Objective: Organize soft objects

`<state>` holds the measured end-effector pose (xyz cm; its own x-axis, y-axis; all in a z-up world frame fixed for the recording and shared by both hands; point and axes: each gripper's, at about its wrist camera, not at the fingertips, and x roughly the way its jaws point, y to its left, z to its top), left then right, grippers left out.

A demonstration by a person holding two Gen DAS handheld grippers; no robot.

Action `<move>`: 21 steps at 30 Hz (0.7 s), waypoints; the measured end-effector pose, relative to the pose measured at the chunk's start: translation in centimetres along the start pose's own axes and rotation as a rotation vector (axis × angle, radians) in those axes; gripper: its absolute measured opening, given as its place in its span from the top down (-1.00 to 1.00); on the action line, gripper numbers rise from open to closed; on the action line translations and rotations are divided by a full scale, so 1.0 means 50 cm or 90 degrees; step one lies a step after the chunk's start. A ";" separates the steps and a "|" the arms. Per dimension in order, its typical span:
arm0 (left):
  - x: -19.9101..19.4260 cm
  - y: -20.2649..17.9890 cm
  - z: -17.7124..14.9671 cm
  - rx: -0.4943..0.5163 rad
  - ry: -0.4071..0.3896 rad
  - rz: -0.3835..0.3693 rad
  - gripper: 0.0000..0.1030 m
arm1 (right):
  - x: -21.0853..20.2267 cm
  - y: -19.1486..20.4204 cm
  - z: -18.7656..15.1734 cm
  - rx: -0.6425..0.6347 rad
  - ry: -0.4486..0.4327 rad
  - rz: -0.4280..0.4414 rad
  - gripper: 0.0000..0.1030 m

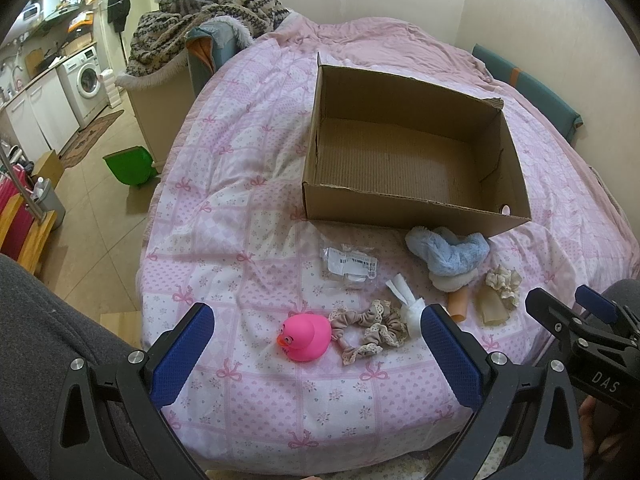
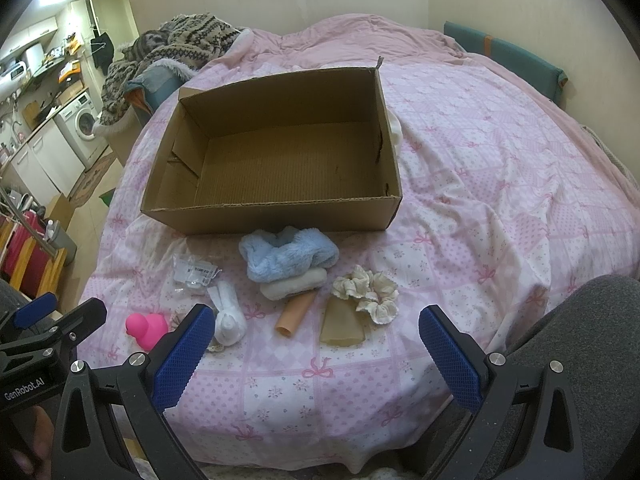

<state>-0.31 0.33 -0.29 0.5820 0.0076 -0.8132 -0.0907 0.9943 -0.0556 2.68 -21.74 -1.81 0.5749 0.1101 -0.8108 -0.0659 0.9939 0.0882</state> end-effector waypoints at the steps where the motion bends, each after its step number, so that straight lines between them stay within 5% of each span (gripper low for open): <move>1: 0.001 0.006 0.002 0.000 0.002 0.000 -1.00 | 0.001 0.001 0.001 -0.001 0.002 -0.001 -1.00; 15: 0.016 0.034 0.048 -0.043 0.044 0.028 -1.00 | 0.016 -0.023 0.033 0.039 0.044 0.036 -1.00; 21: 0.061 0.081 0.089 -0.100 0.115 0.046 -1.00 | 0.032 -0.064 0.080 0.091 0.078 0.081 -1.00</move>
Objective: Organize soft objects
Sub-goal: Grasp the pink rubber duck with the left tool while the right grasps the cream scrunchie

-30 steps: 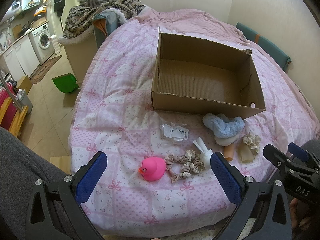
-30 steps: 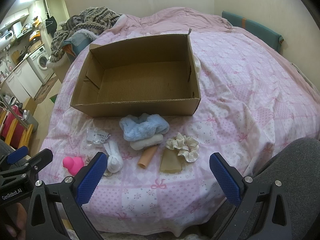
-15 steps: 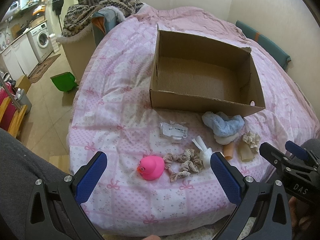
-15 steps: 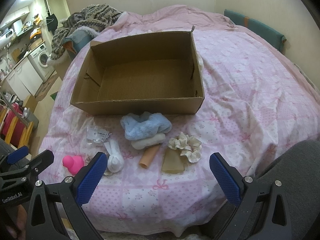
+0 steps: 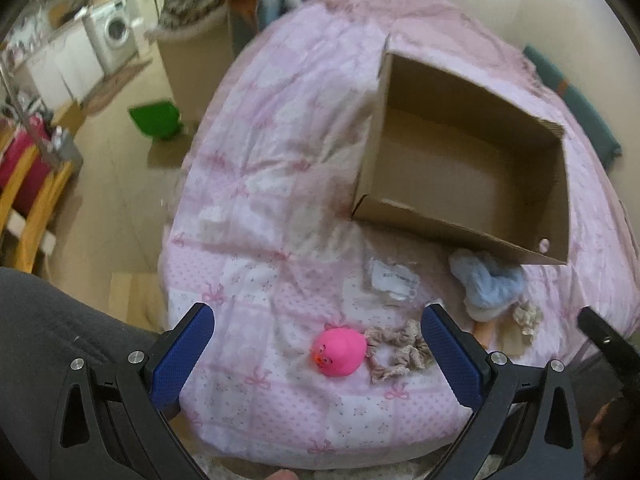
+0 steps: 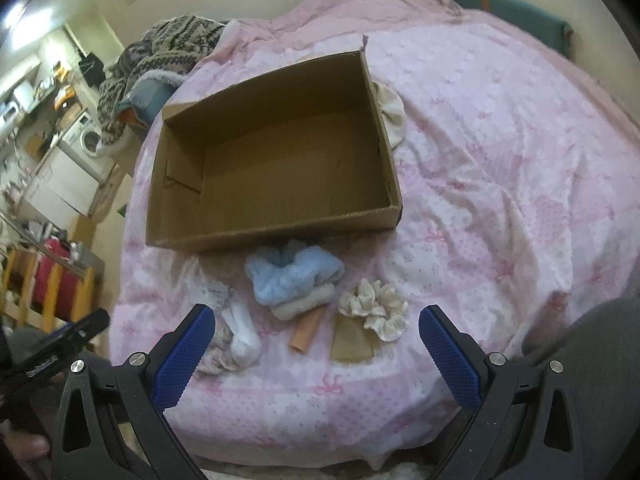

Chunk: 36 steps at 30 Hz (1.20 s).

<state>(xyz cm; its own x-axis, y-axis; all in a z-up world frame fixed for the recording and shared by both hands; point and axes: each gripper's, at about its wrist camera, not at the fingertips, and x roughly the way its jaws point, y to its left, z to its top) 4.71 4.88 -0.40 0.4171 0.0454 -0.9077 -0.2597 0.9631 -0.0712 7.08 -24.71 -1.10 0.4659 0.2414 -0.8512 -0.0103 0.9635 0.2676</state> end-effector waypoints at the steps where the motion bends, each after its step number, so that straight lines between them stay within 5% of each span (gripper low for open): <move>1: 0.011 0.005 0.006 -0.008 0.016 0.001 -1.00 | 0.002 -0.005 0.008 0.005 0.003 0.002 -1.00; 14: 0.187 0.007 -0.030 -0.042 0.227 -0.030 -0.62 | 0.088 -0.080 0.057 0.114 0.141 0.083 -1.00; 19: 0.223 0.007 -0.049 -0.048 0.253 -0.052 -0.13 | 0.134 -0.094 0.035 0.128 0.193 0.078 -0.98; 21: 0.239 0.011 -0.055 -0.056 0.260 -0.070 0.13 | 0.150 -0.102 0.030 0.135 0.204 0.068 -0.78; 29: 0.240 -0.003 -0.061 -0.032 0.229 -0.079 0.31 | 0.201 -0.129 0.025 0.181 0.218 0.021 -0.75; 32: 0.222 -0.021 -0.051 -0.017 0.205 -0.073 0.32 | 0.211 -0.130 0.028 0.176 0.211 0.011 -0.57; 36: 0.195 -0.030 -0.049 -0.009 0.183 -0.068 0.32 | 0.233 -0.132 0.034 0.174 0.221 0.007 0.07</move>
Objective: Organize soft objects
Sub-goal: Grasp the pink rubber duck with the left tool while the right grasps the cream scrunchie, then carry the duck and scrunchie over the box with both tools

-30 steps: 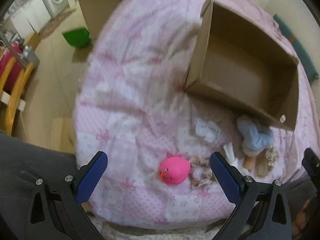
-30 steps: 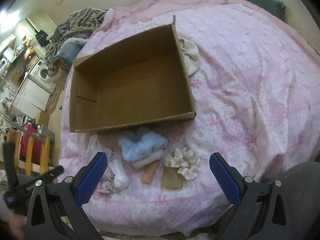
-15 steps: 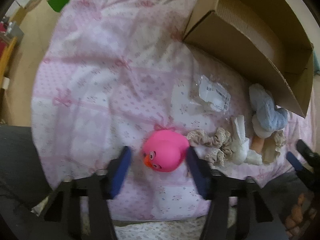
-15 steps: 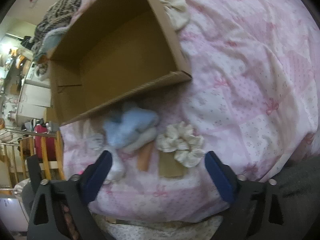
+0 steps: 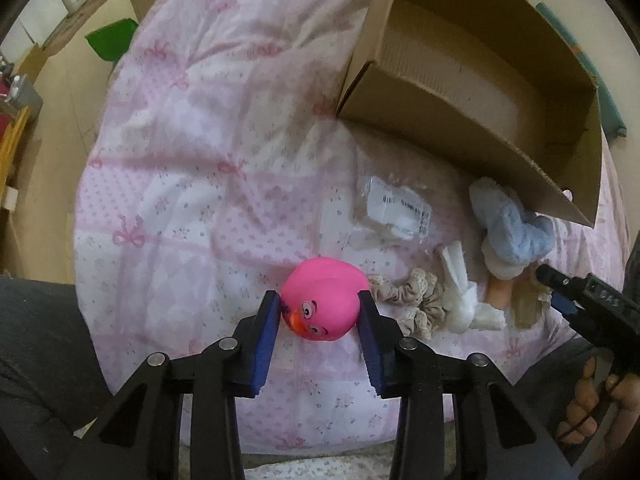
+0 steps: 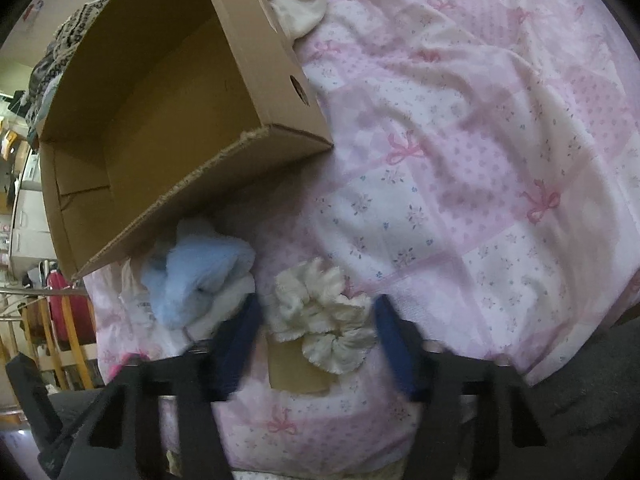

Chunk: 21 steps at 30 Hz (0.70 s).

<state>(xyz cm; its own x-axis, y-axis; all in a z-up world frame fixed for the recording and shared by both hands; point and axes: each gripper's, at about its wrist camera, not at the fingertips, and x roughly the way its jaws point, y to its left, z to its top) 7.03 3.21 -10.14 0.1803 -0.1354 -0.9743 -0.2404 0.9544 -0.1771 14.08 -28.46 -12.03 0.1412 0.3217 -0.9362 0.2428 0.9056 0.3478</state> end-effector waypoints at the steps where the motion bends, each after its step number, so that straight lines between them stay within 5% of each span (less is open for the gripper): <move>1: -0.003 -0.004 -0.001 0.004 -0.007 0.006 0.32 | 0.005 0.002 -0.004 -0.003 -0.003 -0.003 0.13; 6: -0.021 -0.017 -0.001 0.009 -0.014 0.013 0.32 | -0.006 0.010 -0.007 -0.014 -0.025 -0.003 0.55; 21: -0.095 0.014 0.008 0.008 -0.072 -0.004 0.32 | -0.122 0.035 -0.052 -0.062 -0.128 0.098 0.59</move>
<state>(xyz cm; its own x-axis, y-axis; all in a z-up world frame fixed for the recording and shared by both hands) 6.40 4.65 -5.59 0.2878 -0.1112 -0.9512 -0.2268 0.9571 -0.1805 11.15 -28.12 -5.82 0.3601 0.4055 -0.8402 0.1116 0.8754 0.4704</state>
